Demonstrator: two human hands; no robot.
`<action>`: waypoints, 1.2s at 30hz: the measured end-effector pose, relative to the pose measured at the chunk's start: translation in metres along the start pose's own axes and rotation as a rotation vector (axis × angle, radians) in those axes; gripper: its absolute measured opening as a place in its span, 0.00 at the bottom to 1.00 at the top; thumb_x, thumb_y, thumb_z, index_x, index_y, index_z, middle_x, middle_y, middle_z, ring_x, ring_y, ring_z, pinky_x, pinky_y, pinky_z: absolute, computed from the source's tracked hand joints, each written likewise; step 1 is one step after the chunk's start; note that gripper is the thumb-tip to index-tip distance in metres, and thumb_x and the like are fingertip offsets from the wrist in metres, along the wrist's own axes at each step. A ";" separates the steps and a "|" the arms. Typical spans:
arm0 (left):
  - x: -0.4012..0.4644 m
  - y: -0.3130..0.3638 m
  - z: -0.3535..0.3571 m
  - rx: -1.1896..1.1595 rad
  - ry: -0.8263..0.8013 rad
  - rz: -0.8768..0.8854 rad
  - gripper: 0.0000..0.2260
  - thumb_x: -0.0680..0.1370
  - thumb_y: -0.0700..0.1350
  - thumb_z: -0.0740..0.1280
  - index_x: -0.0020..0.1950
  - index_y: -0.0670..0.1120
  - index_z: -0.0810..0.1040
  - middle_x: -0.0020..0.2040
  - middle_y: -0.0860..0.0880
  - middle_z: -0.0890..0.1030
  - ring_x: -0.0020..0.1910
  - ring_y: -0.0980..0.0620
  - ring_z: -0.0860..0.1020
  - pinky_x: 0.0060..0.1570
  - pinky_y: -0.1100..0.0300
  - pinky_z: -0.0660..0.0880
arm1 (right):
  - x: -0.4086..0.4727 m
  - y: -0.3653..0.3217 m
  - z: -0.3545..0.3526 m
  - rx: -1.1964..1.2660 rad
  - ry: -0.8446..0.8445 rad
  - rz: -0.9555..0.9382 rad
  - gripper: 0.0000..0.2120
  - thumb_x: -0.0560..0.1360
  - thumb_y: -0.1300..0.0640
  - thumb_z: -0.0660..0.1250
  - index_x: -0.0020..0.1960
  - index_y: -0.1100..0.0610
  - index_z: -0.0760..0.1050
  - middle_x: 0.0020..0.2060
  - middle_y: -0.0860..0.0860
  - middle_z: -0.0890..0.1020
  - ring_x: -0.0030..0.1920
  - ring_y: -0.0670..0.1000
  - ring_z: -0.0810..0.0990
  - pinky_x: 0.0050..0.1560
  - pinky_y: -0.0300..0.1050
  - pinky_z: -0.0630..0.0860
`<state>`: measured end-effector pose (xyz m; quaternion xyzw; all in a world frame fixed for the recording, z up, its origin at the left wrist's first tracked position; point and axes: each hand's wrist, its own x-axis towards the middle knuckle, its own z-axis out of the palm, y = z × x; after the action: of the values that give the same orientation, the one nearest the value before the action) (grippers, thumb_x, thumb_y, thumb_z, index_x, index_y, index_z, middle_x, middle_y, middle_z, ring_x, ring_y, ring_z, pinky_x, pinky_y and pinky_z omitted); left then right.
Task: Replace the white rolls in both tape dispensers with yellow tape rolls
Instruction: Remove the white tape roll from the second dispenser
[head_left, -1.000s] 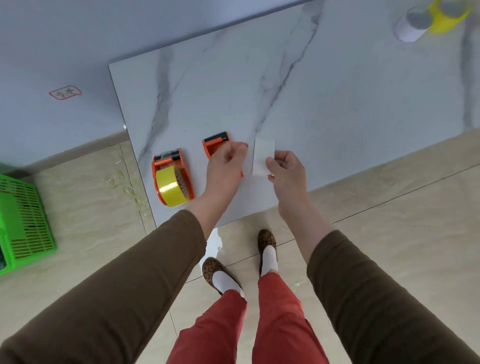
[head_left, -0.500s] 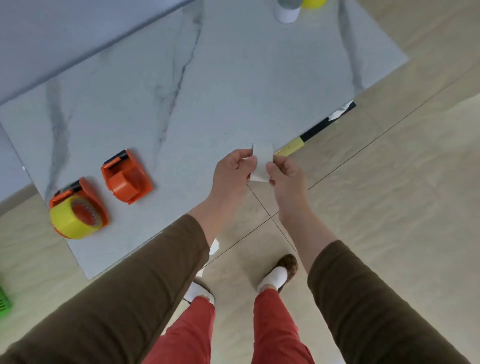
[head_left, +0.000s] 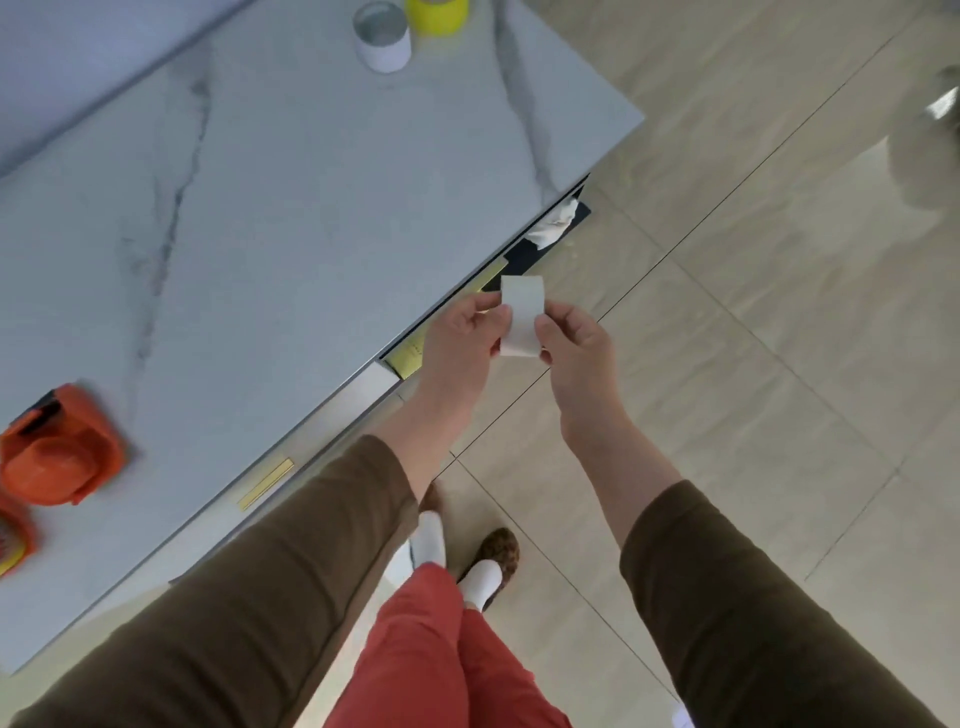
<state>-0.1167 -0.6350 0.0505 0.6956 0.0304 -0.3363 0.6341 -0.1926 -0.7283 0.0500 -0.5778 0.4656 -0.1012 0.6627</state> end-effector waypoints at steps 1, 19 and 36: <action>0.005 0.004 0.008 -0.001 -0.002 0.000 0.07 0.81 0.39 0.67 0.52 0.51 0.83 0.44 0.53 0.86 0.44 0.55 0.84 0.49 0.57 0.81 | 0.007 -0.004 -0.005 0.007 0.001 -0.005 0.10 0.80 0.61 0.64 0.56 0.55 0.82 0.47 0.50 0.84 0.44 0.46 0.77 0.46 0.41 0.72; 0.148 0.079 0.128 -0.017 0.053 -0.062 0.09 0.81 0.43 0.69 0.60 0.44 0.83 0.50 0.46 0.85 0.55 0.43 0.84 0.61 0.46 0.80 | 0.182 -0.101 -0.053 0.034 0.002 0.015 0.09 0.80 0.63 0.64 0.58 0.59 0.81 0.42 0.46 0.82 0.37 0.36 0.77 0.44 0.33 0.73; 0.261 0.135 0.226 -0.160 0.265 -0.036 0.09 0.82 0.41 0.68 0.60 0.44 0.84 0.47 0.43 0.81 0.48 0.48 0.81 0.50 0.61 0.82 | 0.352 -0.183 -0.087 -0.135 -0.256 -0.025 0.07 0.78 0.63 0.66 0.52 0.57 0.82 0.36 0.45 0.79 0.35 0.42 0.74 0.40 0.34 0.71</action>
<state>0.0506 -0.9656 0.0414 0.6806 0.1529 -0.2495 0.6717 0.0093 -1.0805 0.0408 -0.6350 0.3758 -0.0036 0.6749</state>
